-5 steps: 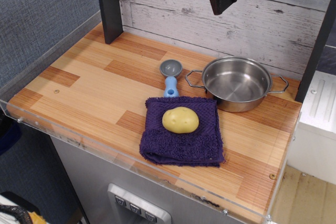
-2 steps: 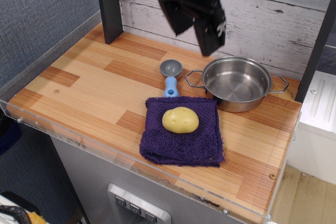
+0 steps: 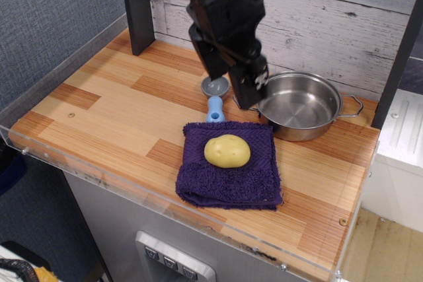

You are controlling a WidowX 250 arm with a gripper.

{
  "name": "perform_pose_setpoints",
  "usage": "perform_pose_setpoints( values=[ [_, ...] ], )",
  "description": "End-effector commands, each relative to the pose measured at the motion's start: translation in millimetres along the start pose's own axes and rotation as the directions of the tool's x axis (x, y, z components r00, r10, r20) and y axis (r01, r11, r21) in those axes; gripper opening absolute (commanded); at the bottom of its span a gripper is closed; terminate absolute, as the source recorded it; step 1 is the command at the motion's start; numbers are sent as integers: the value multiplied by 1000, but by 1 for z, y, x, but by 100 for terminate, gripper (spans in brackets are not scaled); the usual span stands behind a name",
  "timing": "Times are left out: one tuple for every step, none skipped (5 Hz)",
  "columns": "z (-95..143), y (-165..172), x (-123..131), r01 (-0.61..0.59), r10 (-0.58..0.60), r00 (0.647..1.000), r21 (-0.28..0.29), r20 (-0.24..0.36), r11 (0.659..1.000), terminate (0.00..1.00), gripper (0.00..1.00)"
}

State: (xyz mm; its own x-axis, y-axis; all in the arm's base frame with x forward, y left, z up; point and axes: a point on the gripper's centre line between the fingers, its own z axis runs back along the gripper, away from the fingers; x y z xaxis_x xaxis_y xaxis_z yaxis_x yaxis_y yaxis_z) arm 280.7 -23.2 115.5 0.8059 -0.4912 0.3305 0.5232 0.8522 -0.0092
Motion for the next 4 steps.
perform_pose_setpoints(
  values=[
    [-25, 5, 0, 43, -43, 999, -8, -29, 999, 0, 100],
    [-42, 2, -5, 51, -52, 997, -27, -52, 998, 0, 100],
    [-52, -2, -2, 94, -96, 993, -27, -68, 995, 0, 100],
    [-56, -6, -9, 132, -135, 988, -51, -78, 990, 0, 100]
  ],
)
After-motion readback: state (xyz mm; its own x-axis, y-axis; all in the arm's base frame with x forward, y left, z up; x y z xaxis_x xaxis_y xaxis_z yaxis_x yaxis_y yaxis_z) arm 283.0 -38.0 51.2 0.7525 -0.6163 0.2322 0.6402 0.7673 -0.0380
